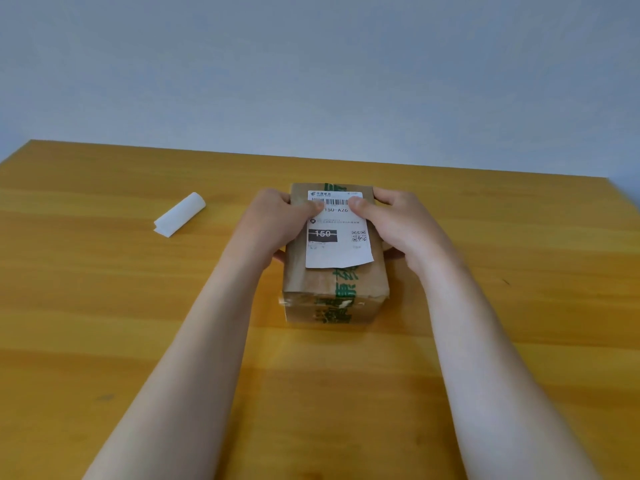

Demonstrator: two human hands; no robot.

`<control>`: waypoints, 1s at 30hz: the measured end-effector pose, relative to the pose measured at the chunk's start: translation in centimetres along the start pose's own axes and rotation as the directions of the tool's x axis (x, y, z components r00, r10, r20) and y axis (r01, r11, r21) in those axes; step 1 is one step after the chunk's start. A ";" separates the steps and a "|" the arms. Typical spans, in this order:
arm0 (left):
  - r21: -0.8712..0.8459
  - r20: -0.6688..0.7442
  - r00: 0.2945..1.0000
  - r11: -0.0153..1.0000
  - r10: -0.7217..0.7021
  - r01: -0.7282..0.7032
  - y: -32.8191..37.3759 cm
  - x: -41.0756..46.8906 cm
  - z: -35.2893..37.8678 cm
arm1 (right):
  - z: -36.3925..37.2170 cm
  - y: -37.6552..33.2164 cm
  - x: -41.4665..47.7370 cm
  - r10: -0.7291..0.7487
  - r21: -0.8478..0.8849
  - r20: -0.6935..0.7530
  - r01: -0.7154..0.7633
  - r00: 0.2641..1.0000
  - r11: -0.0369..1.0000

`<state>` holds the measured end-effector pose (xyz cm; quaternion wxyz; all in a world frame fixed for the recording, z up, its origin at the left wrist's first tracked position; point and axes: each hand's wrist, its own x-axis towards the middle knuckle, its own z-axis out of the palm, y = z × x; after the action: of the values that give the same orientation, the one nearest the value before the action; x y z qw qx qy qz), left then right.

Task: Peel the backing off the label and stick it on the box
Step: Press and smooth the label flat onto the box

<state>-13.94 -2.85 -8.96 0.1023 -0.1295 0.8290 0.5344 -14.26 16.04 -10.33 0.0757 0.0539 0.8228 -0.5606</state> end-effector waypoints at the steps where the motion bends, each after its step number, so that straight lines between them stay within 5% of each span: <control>1: -0.006 0.004 1.000 1.000 -0.009 0.009 0.2 -0.1 -0.1 | -0.1 -0.1 0.0 0.003 -0.006 0.004 -0.003 1.000 1.000; 6: 0.010 0.034 0.999 0.999 -0.032 0.031 0.9 -0.6 -0.3 | 0.0 -0.6 -0.4 0.037 -0.025 0.028 -0.037 0.999 0.999; 11: 0.209 0.076 0.997 0.978 0.014 -0.030 1.3 -1.5 0.2 | 0.1 -0.6 -1.3 0.062 -0.009 0.062 -0.061 0.996 0.998; 17: 0.168 0.100 0.995 0.986 0.001 -0.018 1.4 -1.9 -0.1 | -0.2 -0.7 -1.4 0.081 -0.052 0.084 -0.077 0.993 0.996; 30: 0.277 -0.025 0.998 0.960 0.050 -0.042 1.3 -1.8 0.4 | 0.0 -0.3 -0.8 0.075 -0.112 -0.019 -0.077 0.997 0.991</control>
<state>-12.68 -1.76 -7.51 0.0936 -0.1032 0.8997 0.4137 -13.48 15.92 -9.89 0.0938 0.0850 0.8510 -0.5096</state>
